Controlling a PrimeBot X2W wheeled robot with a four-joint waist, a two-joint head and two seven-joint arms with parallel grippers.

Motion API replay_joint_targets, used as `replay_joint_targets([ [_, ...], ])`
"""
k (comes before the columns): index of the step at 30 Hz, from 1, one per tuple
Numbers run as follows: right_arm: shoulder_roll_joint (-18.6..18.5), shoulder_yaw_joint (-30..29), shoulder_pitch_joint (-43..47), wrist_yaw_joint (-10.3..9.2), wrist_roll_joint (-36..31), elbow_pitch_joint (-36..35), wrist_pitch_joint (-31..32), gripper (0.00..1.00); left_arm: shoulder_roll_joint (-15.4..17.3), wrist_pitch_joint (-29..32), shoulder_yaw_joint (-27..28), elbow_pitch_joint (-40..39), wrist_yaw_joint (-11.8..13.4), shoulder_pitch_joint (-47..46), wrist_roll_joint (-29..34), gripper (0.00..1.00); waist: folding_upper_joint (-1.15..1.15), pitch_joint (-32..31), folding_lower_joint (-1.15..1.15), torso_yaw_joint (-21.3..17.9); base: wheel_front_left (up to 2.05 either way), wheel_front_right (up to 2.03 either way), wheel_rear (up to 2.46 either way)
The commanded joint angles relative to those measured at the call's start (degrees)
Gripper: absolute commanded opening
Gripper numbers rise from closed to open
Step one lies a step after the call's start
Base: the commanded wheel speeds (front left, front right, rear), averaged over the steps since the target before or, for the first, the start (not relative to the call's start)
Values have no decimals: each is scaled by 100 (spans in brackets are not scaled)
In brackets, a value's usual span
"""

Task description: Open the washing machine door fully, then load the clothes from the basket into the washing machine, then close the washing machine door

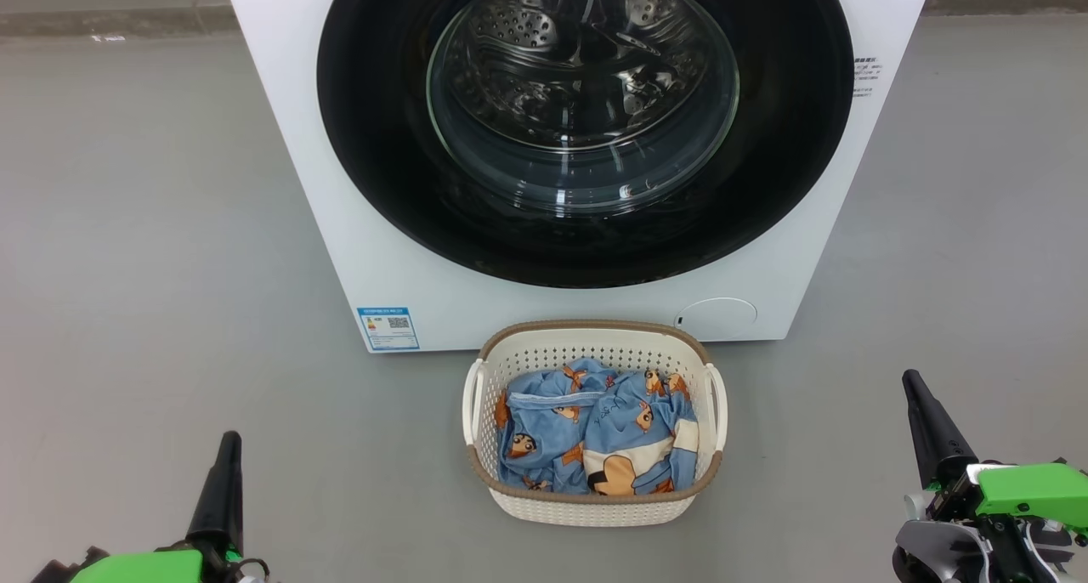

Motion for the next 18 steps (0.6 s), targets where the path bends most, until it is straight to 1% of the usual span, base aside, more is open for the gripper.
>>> replay_joint_targets([
  [1,-64,121,-170,28,-34,-139,44,0,59,26,195,-110,-39,-127,69,0,0,0,0,0,0,0,0],
  [18,-60,115,-170,28,-38,-139,48,0,56,30,199,-110,-39,-127,73,0,0,0,0,0,0,0,0],
])
